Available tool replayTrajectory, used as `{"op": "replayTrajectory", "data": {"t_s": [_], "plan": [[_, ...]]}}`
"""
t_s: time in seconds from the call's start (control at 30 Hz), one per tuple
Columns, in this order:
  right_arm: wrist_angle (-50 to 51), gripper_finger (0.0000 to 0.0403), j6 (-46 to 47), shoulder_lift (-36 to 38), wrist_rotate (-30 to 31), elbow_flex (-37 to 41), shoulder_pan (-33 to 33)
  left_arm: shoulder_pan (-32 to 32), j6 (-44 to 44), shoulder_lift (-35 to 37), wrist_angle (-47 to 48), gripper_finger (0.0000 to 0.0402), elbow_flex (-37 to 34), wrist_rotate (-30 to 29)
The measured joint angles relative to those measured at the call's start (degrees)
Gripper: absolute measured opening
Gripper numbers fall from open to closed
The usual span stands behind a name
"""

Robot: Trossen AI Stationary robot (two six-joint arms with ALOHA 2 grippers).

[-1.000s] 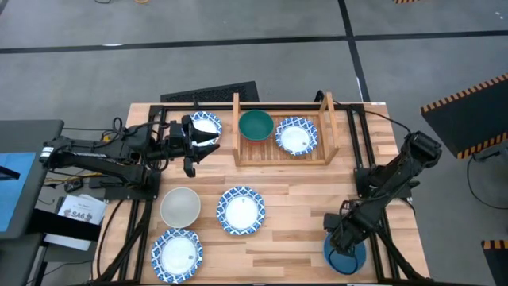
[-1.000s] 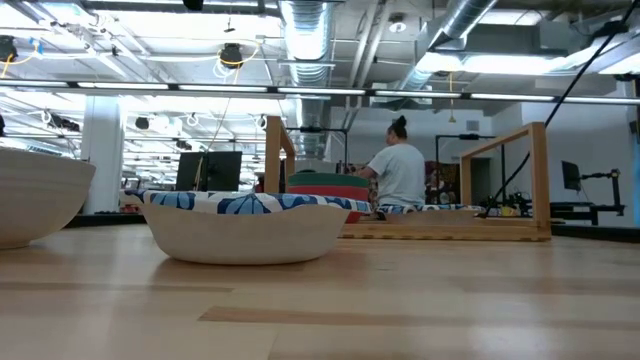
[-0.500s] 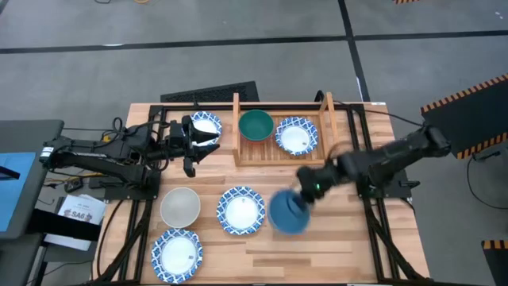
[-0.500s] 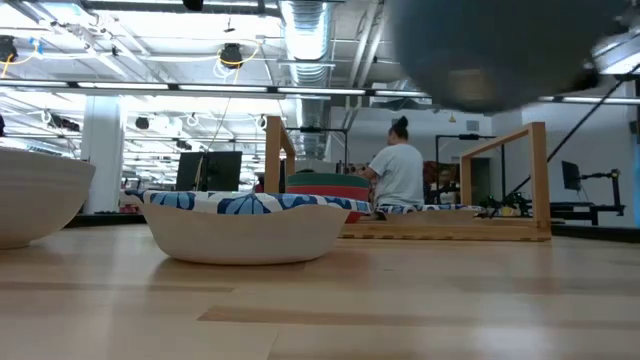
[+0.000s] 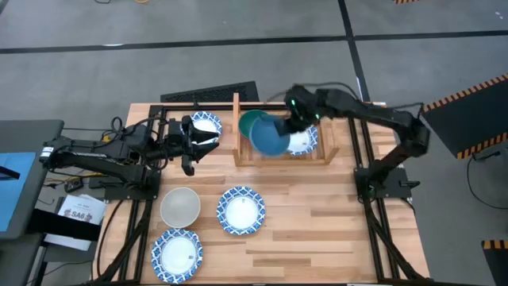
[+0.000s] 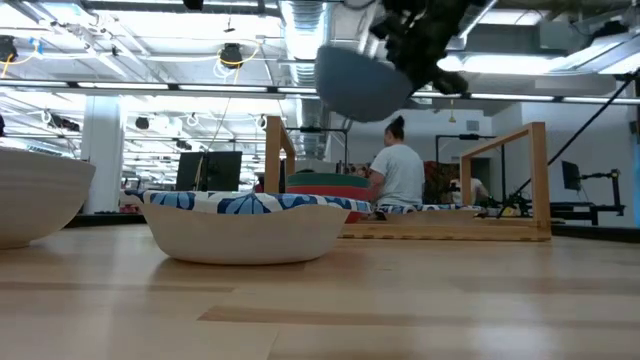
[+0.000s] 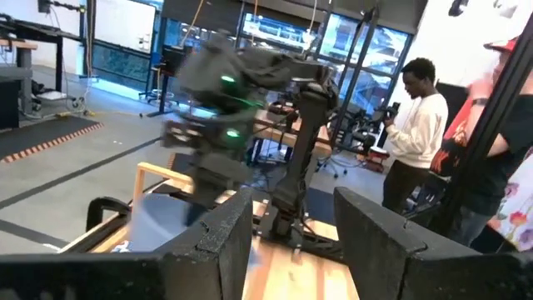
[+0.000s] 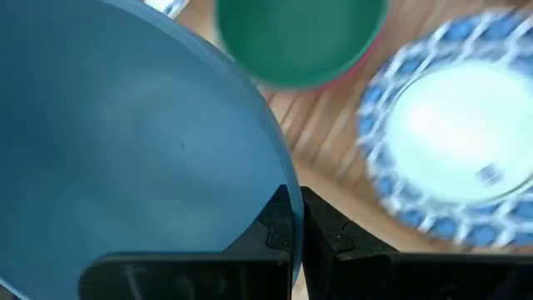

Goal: Place and stack bowls onto a shelf
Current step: Stack the blue bowl on top of the green bowl on the shelf

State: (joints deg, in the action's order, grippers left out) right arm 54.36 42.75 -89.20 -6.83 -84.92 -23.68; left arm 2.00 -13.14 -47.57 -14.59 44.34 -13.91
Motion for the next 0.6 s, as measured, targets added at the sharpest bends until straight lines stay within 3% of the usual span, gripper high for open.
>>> {"op": "replayTrajectory", "data": {"t_s": [0.33,0.6], "plan": [[-0.8,0.0025,-2.7,-11.7,-0.4,-6.8,-6.3,0.0,-4.4,0.0,0.0,0.0153,0.0,0.0],[-4.9,0.0027,-1.9,-14.4,-0.6,-7.8,-8.0,0.0,-5.1,0.0,0.0,0.0153,0.0,0.0]]}}
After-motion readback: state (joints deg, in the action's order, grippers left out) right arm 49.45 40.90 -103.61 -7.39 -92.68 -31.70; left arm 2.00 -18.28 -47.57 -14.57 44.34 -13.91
